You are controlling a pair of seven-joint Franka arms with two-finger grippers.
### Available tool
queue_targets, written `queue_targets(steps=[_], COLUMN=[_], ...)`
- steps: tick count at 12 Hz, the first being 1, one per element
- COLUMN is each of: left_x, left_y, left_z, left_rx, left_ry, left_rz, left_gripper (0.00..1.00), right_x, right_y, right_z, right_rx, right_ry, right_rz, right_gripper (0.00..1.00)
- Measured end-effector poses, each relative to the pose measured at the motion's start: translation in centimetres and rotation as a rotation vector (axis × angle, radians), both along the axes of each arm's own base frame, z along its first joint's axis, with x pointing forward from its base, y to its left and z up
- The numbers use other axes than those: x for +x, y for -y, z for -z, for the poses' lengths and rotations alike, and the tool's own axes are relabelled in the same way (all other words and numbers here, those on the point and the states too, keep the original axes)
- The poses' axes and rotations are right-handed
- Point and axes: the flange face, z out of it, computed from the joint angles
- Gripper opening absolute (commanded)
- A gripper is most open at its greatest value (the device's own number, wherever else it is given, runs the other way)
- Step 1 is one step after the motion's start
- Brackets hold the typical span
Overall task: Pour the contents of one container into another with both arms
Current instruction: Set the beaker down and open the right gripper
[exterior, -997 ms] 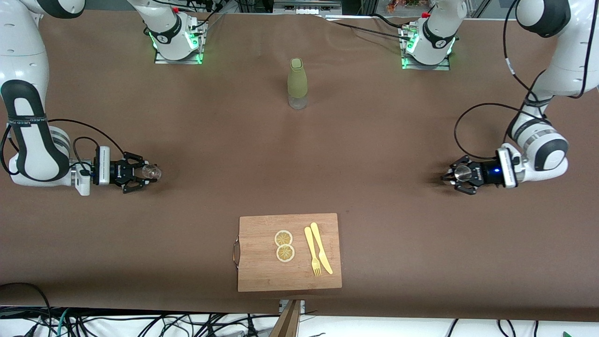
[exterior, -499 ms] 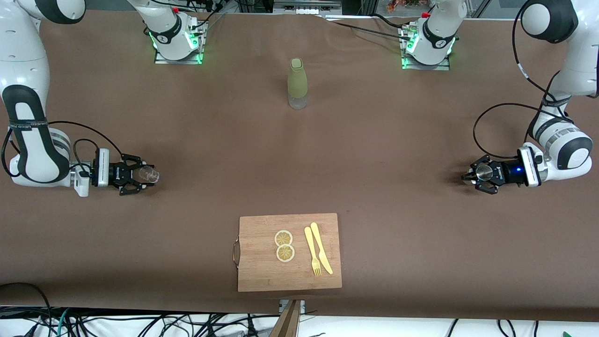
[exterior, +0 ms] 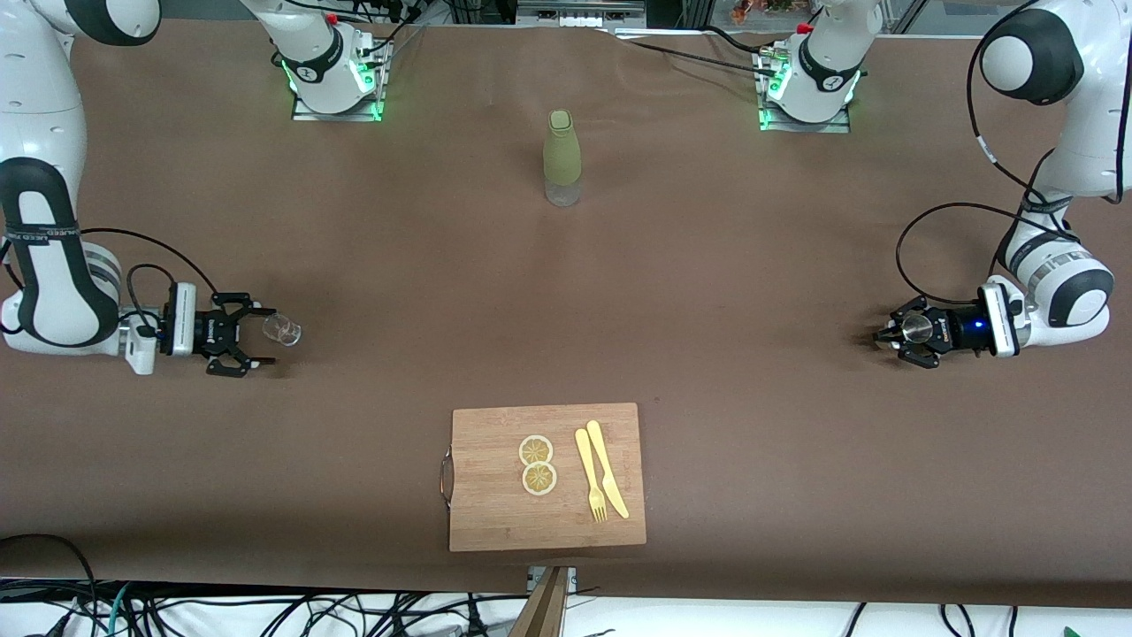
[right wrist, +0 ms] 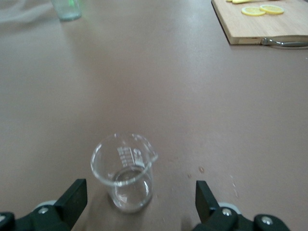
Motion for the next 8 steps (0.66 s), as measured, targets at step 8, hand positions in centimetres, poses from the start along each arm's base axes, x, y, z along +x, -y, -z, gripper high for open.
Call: queue_targets(steps=[8], left_x=[-0.7], left_y=[-1.1], left_z=[2.1], left_rx=[-0.020], left_ry=[0.082], left_rz=[0.002], left_gripper=[0.00], right_x=[2.4], right_y=[-1.8], right_z=[-15.6], right_rx=[-0.484], right_ry=[-0.163], right_rz=[0.156], right_gripper=[1.00])
